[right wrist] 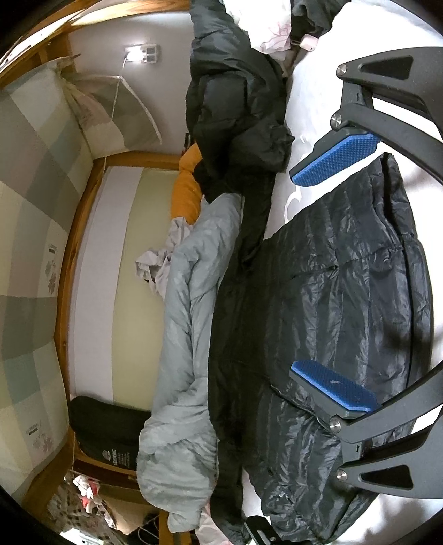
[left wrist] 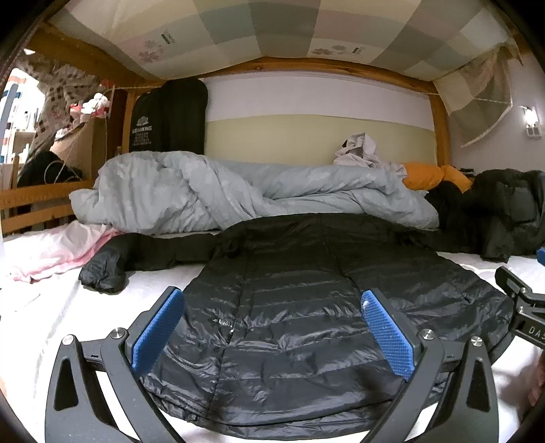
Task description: Fold large clothes
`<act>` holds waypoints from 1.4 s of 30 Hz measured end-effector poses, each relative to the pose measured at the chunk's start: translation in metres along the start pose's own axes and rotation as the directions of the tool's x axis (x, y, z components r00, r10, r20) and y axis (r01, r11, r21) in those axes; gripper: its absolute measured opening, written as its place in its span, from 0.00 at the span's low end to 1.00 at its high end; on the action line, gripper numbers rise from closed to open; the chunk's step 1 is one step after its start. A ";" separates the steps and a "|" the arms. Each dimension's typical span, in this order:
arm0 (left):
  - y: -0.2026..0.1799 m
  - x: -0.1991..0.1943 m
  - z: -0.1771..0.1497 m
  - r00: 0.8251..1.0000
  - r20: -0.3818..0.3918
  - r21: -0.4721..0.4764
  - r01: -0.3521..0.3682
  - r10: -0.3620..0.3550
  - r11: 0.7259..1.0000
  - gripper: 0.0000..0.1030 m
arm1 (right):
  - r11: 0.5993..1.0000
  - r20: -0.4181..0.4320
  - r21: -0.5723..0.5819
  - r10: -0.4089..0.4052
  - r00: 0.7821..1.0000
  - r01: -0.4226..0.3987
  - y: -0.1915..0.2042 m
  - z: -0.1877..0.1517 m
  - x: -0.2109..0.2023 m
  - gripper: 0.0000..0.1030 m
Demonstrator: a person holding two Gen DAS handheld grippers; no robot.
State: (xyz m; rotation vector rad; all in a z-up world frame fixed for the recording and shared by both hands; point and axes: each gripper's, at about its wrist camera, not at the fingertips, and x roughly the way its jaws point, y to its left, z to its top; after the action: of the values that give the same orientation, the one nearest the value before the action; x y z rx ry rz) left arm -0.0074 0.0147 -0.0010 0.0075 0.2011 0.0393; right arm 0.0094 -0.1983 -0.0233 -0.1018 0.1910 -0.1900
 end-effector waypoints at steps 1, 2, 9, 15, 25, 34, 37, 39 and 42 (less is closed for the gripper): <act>-0.001 -0.001 0.000 1.000 0.004 0.004 -0.002 0.002 1.000 1.00 | 1.000 0.001 0.002 0.000 1.000 0.000 0.000 0.000 0.000 1.00; -0.002 -0.001 0.001 1.000 0.007 0.008 -0.003 0.003 1.000 1.00 | 1.000 0.001 0.004 0.000 1.000 0.000 -0.001 0.000 0.000 1.00; -0.005 -0.002 0.001 0.999 0.014 0.027 -0.041 0.041 0.999 1.00 | 1.000 0.003 0.011 0.000 1.000 0.000 -0.001 0.000 -0.001 1.00; -0.007 -0.005 0.001 0.999 0.029 0.038 -0.045 0.044 0.998 1.00 | 1.000 0.003 0.011 0.000 1.000 0.000 -0.002 0.000 -0.001 1.00; -0.007 -0.005 0.002 0.999 0.031 0.033 -0.042 0.041 0.999 1.00 | 1.000 0.002 0.011 0.000 1.000 0.000 -0.002 0.000 -0.001 1.00; -0.004 0.001 0.001 0.999 -0.035 0.021 0.012 -0.011 1.000 1.00 | 1.000 -0.002 0.014 0.002 1.000 -0.002 -0.004 0.000 0.000 1.00; -0.006 -0.003 0.003 0.999 -0.023 0.030 -0.026 0.026 0.999 1.00 | 1.000 -0.009 0.016 0.018 1.000 -0.018 -0.005 0.001 0.000 1.00; -0.007 -0.010 0.005 0.999 0.000 0.035 -0.037 0.037 0.999 1.00 | 0.999 -0.024 0.023 0.034 0.999 -0.034 -0.009 0.002 0.001 1.00; -0.008 -0.016 0.009 1.000 -0.006 0.042 0.003 -0.003 0.999 1.00 | 0.998 -0.040 0.050 0.033 0.999 -0.031 -0.017 0.002 -0.001 1.00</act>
State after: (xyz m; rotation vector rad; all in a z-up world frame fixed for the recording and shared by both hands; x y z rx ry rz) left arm -0.0208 0.0063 0.0104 0.0493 0.2082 0.0322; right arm 0.0062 -0.2146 -0.0188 -0.0462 0.2284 -0.1645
